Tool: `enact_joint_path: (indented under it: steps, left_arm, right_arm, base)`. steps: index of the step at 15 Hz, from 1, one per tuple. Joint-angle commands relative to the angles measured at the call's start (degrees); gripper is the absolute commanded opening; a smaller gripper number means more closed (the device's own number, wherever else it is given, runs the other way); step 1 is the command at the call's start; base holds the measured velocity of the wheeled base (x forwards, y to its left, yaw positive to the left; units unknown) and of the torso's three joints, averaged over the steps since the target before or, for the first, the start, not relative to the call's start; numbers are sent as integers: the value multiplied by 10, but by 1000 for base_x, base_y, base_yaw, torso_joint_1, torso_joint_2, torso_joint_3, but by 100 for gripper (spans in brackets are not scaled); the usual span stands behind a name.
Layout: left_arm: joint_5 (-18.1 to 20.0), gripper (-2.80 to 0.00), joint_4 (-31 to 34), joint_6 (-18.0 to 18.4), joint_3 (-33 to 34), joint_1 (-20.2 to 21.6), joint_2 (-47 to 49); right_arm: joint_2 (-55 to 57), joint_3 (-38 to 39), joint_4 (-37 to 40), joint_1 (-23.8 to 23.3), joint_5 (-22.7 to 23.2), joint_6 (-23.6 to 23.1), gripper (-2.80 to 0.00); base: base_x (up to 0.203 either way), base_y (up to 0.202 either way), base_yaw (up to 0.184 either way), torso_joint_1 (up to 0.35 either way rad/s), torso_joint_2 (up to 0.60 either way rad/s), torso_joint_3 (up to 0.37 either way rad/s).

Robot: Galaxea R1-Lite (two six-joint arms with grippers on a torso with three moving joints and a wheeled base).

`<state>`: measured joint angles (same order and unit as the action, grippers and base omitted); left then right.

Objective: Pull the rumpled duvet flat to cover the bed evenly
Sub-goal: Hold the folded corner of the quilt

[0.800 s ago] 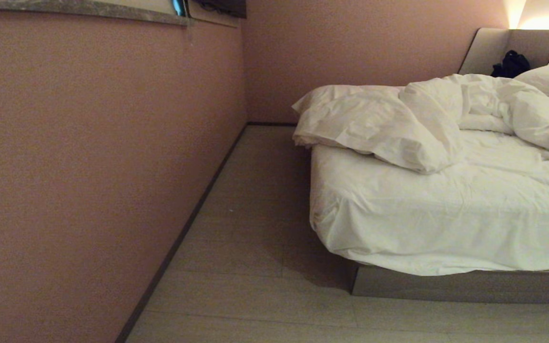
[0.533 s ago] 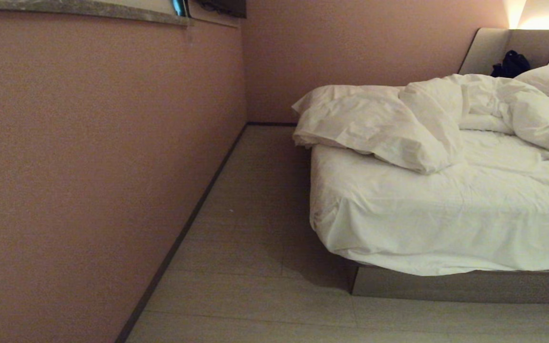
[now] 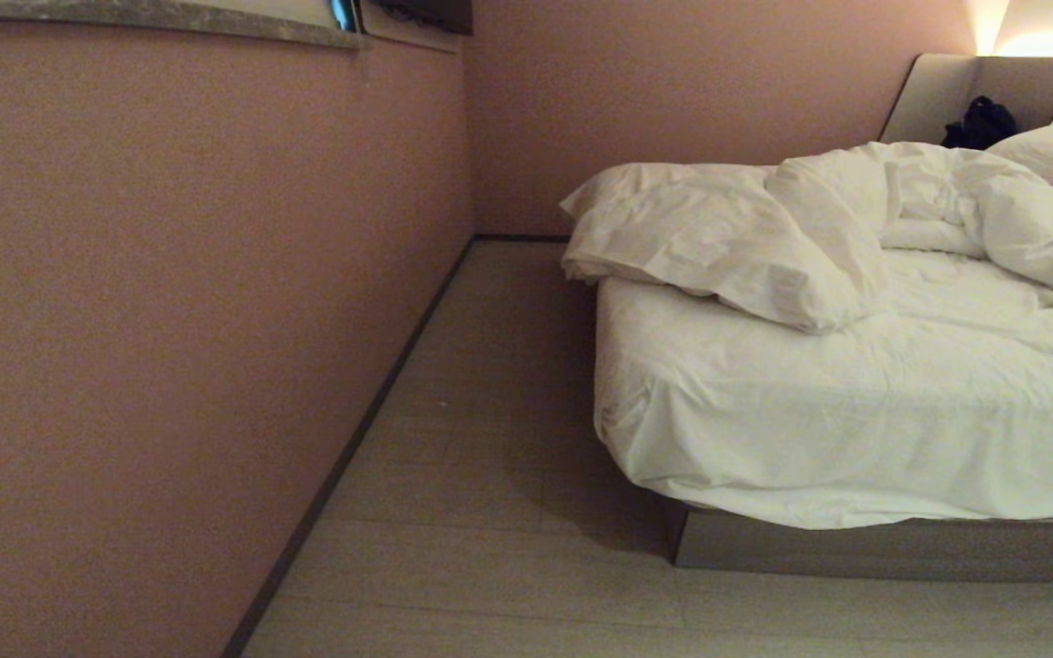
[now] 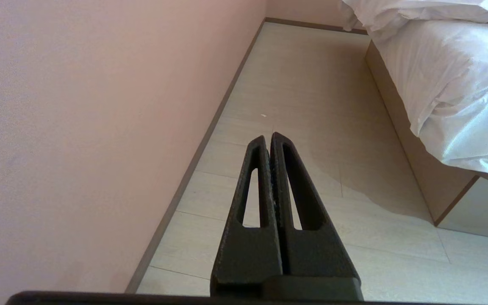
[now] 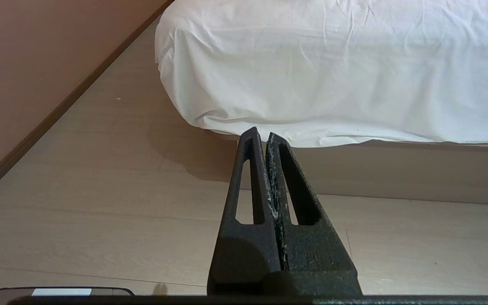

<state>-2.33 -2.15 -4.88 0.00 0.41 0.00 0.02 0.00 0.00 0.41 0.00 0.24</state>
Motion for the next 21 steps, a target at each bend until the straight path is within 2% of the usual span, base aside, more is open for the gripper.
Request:
enact_joint_path:
  steps: [1, 6, 18, 21]
  left_arm:
    - [0, -280, 0, 0, 0, 0, 0]
    - [0, -280, 0, 0, 0, 0, 0]
    - [0, -280, 0, 0, 0, 0, 0]
    - [0, -280, 0, 2, 0, 0, 0]
  right_arm:
    - [0, 0, 0, 0, 0, 0, -280]
    - [0, 0, 0, 0, 0, 0, -280]
    - [0, 0, 0, 0, 0, -1, -280]
    - [0, 0, 0, 0, 0, -1, -280]
  base:
    - [0, 0, 0, 0, 0, 0]
    - [25, 0, 0, 0, 0, 1]
    - [195, 0, -1, 3, 3, 2]
    - [35, 0, 0, 4, 1, 0]
